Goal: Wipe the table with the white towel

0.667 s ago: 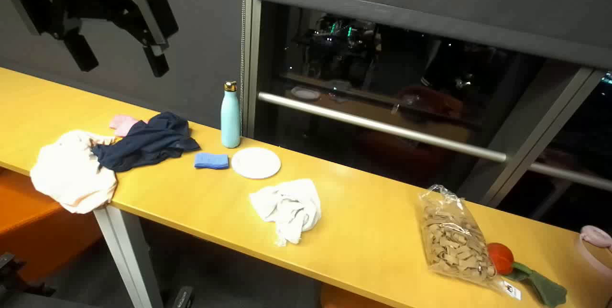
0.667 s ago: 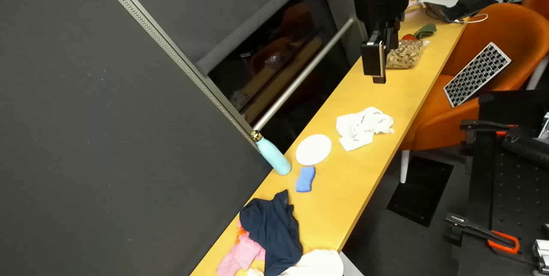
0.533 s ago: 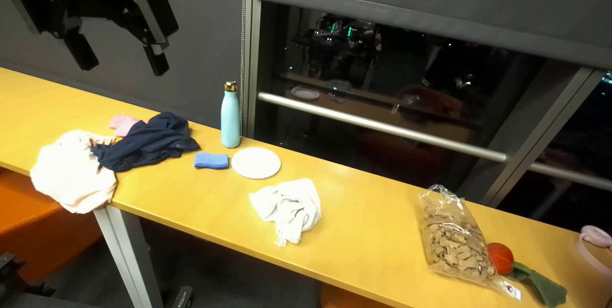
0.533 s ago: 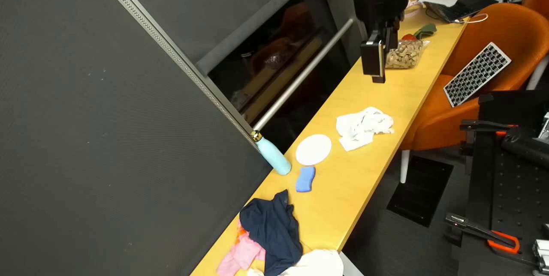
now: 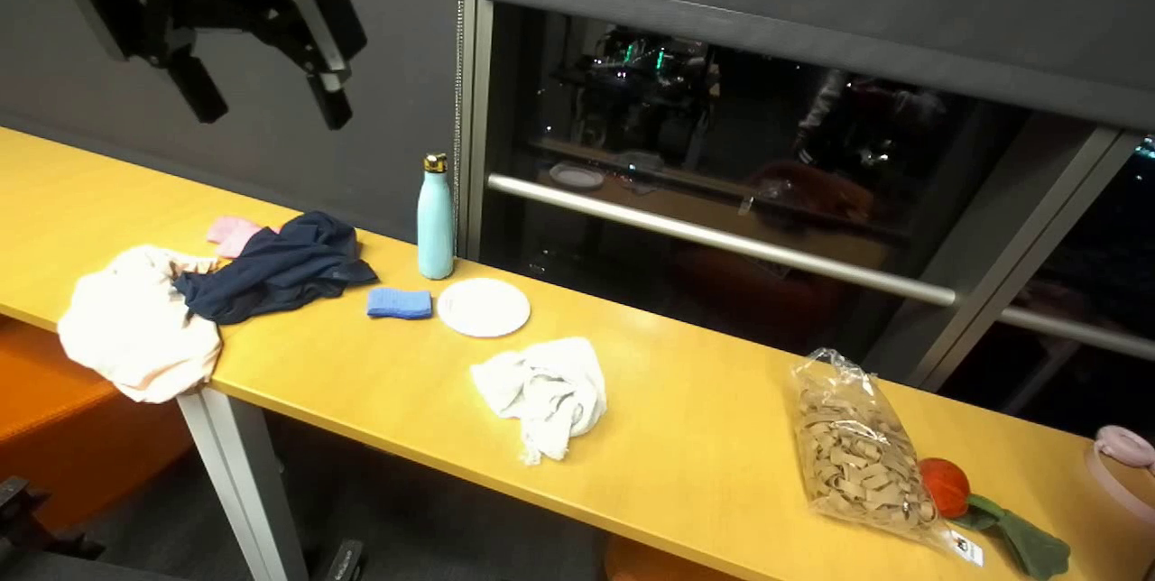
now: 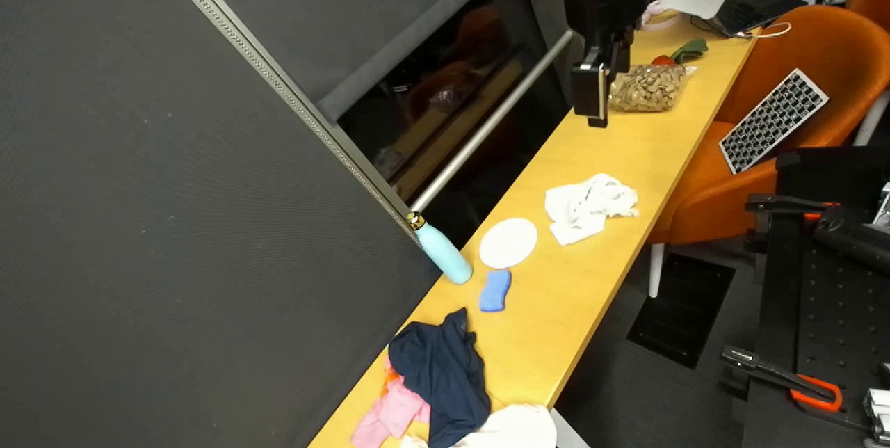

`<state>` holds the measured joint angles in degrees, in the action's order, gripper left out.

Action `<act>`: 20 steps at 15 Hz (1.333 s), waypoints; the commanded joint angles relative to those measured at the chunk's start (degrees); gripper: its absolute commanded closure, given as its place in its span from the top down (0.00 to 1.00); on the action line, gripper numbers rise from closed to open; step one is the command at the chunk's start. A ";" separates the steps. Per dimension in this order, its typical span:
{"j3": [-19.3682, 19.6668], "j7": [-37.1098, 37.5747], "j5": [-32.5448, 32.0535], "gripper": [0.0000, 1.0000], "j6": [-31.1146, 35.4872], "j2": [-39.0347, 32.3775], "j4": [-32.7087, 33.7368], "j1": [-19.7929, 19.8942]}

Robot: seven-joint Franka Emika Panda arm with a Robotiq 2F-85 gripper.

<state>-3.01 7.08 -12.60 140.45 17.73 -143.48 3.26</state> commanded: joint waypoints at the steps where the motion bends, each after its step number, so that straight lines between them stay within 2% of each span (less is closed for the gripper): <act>1: -0.02 6.39 -8.29 1.00 15.02 -11.92 6.76 4.76; 3: 0.59 11.43 -13.64 1.00 21.29 -19.04 11.09 7.11; 5: 1.49 16.27 -17.87 1.00 24.16 -24.98 15.04 8.82; 10: 6.34 21.22 -17.60 1.00 29.45 -40.02 22.75 8.92; 16: 9.94 26.38 -15.90 1.00 34.22 -54.12 29.32 7.99; 17: 14.79 21.05 -7.20 1.00 36.25 -56.16 29.76 3.25; 19: 17.24 19.88 -0.58 1.00 38.43 -61.37 32.89 1.44; 20: 19.56 20.08 2.85 1.00 39.72 -64.08 34.51 -0.81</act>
<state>10.95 28.45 -18.30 176.39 -39.02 -114.46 7.86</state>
